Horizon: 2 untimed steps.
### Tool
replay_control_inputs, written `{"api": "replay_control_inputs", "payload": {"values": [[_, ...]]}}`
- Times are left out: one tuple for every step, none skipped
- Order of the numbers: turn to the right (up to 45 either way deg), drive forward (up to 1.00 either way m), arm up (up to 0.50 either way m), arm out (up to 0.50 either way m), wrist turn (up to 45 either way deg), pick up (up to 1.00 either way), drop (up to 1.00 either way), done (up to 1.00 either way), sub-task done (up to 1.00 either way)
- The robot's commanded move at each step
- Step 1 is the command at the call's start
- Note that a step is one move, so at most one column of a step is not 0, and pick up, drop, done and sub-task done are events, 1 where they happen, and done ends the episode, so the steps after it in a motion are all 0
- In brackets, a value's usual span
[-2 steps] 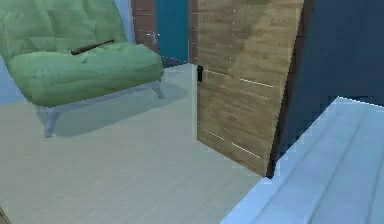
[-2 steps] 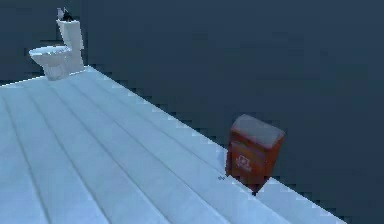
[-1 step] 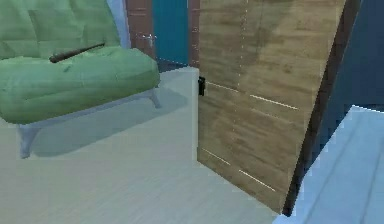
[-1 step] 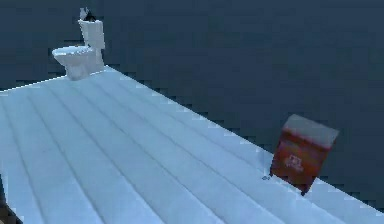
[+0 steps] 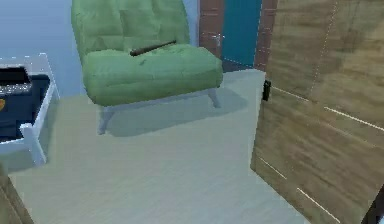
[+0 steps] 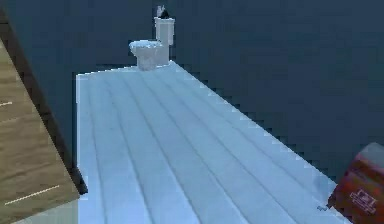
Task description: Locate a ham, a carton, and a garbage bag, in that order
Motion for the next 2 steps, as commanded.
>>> {"api": "replay_control_inputs", "payload": {"values": [[0.0,1.0,0.0,0.0,0.0,0.0,0.0,0.0,0.0],[0.0,0.85,0.0,0.0,0.0,0.0,0.0,0.0,0.0]]}}
